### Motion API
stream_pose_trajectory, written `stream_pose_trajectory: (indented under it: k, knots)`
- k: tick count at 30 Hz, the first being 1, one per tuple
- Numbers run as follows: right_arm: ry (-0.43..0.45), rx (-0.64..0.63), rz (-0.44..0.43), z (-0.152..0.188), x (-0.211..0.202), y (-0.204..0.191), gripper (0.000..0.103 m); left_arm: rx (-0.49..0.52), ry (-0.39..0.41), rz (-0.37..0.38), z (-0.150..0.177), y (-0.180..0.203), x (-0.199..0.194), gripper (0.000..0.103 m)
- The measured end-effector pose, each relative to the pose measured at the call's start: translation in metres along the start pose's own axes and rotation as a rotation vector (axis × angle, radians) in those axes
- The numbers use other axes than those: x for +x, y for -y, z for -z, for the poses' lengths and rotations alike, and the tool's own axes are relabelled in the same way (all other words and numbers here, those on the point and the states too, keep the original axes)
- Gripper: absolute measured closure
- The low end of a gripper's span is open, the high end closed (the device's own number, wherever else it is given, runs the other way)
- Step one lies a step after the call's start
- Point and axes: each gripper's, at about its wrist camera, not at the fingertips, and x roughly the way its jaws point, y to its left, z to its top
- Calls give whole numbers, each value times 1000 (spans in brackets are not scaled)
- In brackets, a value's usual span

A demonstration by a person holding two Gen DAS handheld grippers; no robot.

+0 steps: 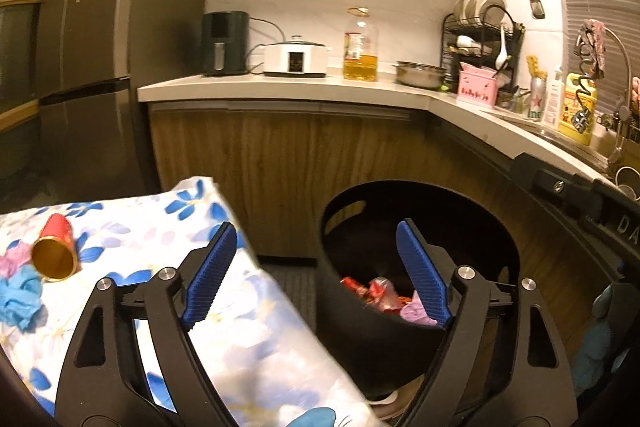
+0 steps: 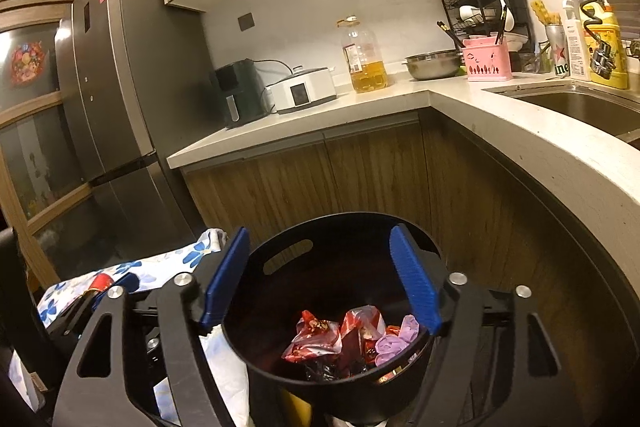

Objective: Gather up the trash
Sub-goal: 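Move both tools back over the table toward the blue gloves and cup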

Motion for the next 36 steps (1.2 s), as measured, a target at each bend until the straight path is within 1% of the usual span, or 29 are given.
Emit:
stream_pose_trajectory:
  k: [4,10,13,14,18,23,26,31,36]
  knots:
    - [9,-13,10,6,-7,-8,27,-8,2,-45,7,-12,-13,20]
    - [28,-30,1,14,-19,-24,26,-33,17,-111,18,-32,-36,20]
    - [34,-37,-11,18,-24,-33,26,-44,33,-170,24,-46,-48,20]
    - [33,-38,-16,19,-25,-35,26,-52,35,-178,26,-50,-52,20]
    - [31,-54,-47,25,-28,-52,26,-92,44,-241,31,-75,-66,20]
    - [30,-79,-99,34,-30,-78,26,-98,54,-335,40,-105,-85,20]
    - [22,-86,-133,42,-28,-94,26,-111,47,-390,46,-126,-94,20]
    - [0,-95,-174,54,-22,-119,26,-142,36,-452,56,-156,-109,20]
    - [-26,-123,-209,65,-16,-145,26,-148,42,-494,64,-178,-124,20]
